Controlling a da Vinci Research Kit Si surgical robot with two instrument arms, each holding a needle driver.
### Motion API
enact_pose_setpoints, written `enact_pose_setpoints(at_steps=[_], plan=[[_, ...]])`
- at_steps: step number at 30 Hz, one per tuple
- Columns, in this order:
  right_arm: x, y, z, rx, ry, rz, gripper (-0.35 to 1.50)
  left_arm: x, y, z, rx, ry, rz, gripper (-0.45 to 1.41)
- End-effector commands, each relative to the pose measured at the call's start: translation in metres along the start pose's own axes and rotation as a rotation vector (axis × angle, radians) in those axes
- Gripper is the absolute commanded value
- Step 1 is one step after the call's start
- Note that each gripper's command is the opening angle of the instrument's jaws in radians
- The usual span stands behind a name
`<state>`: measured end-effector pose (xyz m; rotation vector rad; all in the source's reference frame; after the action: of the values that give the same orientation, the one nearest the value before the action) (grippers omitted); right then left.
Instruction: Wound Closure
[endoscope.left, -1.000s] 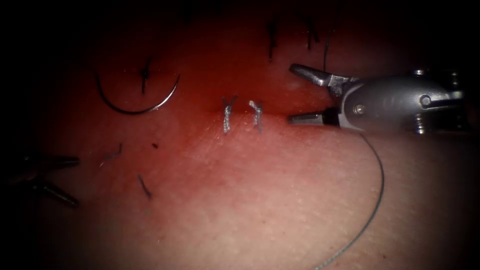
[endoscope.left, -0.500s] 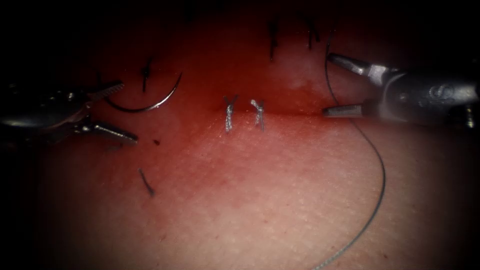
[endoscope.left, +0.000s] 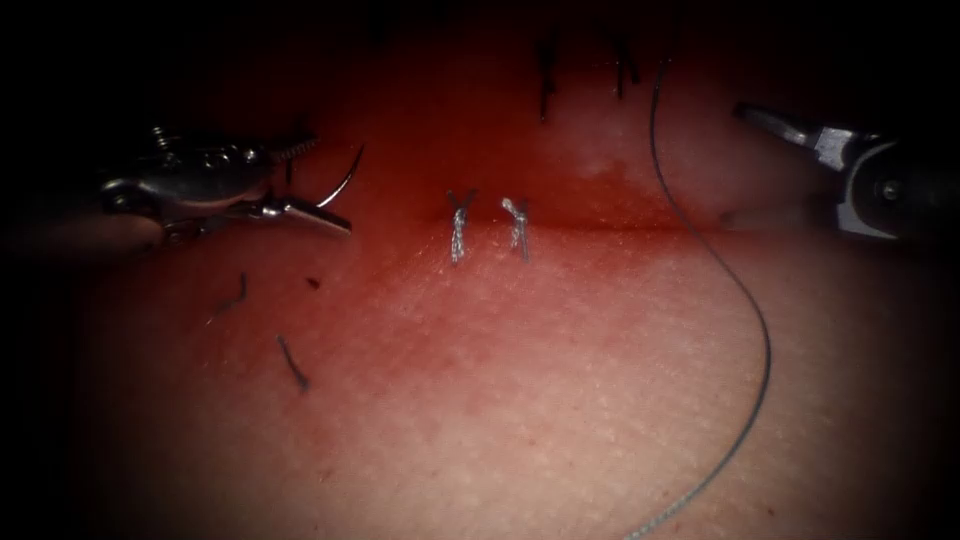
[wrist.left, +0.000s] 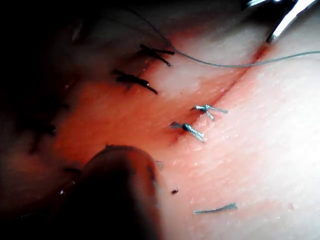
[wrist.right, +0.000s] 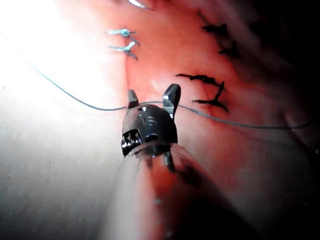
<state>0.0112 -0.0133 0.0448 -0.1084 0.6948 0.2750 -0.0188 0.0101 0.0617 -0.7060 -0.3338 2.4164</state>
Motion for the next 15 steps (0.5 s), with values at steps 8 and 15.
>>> enact_pose_setpoints(at_steps=[8, 15], plan=[[0.0008, -0.0008, 0.0019, 0.015, 0.01, -0.006, 1.45, -0.0001, -0.0005, 0.0031, -0.027, -0.11, -0.006, 0.54], [0.001, -0.0015, 0.0026, 0.021, 0.013, -0.01, 1.45, 0.0013, -0.0003, 0.0029, -0.044, -0.089, 0.051, -0.45]])
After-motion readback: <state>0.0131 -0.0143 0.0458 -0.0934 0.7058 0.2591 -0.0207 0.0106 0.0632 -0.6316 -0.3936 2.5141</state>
